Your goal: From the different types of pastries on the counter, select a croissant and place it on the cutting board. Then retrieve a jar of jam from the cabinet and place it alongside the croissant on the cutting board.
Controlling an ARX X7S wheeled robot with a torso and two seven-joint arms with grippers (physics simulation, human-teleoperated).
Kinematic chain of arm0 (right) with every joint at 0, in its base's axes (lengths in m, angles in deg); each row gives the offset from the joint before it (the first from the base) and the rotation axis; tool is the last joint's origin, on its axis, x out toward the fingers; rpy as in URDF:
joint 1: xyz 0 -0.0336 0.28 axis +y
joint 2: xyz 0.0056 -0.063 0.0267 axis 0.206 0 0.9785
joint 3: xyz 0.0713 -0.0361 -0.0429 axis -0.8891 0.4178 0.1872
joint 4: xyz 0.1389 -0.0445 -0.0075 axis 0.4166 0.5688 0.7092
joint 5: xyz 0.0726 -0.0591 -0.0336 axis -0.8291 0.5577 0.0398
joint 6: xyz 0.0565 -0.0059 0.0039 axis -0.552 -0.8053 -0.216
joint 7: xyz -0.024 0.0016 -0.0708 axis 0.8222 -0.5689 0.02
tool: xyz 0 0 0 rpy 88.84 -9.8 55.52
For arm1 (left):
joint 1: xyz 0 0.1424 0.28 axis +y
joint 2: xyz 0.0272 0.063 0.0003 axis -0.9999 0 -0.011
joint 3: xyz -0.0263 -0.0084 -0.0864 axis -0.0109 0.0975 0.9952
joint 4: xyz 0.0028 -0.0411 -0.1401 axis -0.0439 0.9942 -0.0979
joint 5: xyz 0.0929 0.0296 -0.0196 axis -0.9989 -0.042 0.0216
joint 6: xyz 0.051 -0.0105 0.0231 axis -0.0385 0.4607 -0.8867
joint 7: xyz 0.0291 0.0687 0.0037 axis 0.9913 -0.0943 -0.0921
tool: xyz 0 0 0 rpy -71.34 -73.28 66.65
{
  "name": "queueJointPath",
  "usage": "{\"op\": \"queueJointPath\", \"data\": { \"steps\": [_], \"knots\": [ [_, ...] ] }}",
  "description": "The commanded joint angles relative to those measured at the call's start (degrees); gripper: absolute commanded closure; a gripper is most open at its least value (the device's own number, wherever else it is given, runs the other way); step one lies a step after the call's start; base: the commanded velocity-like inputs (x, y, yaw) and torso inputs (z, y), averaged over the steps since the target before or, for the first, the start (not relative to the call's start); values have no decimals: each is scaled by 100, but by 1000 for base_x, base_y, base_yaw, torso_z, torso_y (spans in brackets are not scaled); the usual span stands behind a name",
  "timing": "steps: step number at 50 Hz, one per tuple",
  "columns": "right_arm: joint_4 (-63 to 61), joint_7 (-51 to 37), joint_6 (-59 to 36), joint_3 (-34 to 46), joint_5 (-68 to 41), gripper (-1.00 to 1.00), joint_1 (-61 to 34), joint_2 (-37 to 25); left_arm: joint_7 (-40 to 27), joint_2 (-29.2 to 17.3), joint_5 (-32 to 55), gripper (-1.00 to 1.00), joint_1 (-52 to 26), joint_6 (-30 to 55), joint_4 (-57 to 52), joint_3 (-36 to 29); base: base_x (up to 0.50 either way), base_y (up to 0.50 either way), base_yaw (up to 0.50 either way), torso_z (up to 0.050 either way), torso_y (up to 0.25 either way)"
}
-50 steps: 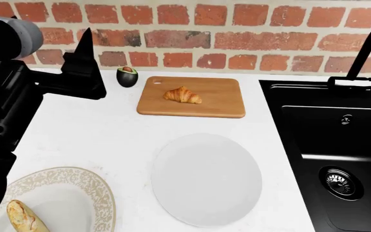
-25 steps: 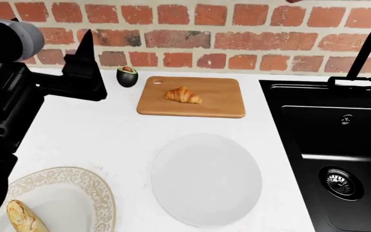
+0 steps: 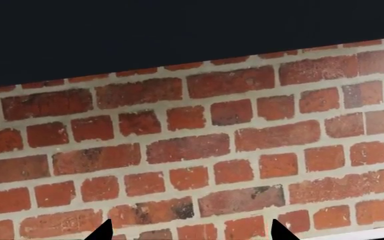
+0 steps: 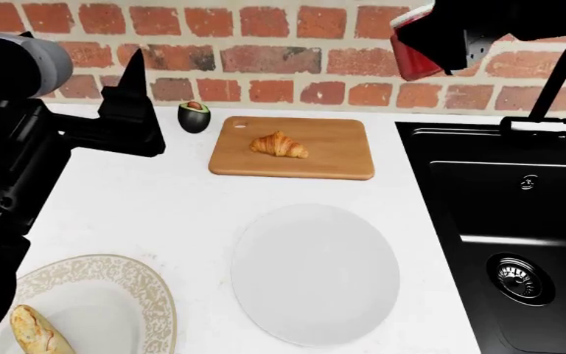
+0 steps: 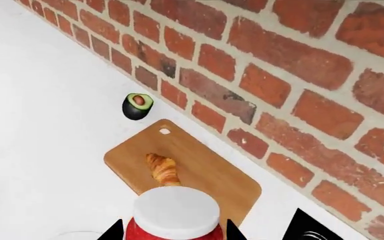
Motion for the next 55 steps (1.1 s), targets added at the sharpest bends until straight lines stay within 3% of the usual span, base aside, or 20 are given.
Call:
{"op": "queueJointPath", "data": {
  "steps": [1,11,16,33,45,55],
  "knots": [
    [1240,603,923,746,729,100,9,503,25,-3,-34,-100,13,-20,15,-7,0,0,0,0,0],
    [3625,1354,2335,944,1403,100,-330,1695,79,25,-124,-100,61,-52,43,-39,0,0,0,0,0],
    [5599,2019,3223,1111,1800,100,-546,2576,56,44,-112,-100,43,-36,36,-66,0,0,0,0,2],
    [5661,1999,3071,-442,3449,100,-213,2783,109,82,-203,-100,68,-63,63,-116,0,0,0,0,1],
    [5663,1711,4047,-2746,4968,100,615,3094,281,141,-444,-100,333,-235,91,-139,0,0,0,0,1],
    [5663,1820,4600,-3584,5557,100,896,3224,210,153,-349,-100,133,-139,119,-172,0,0,0,0,1]
  ]
}}
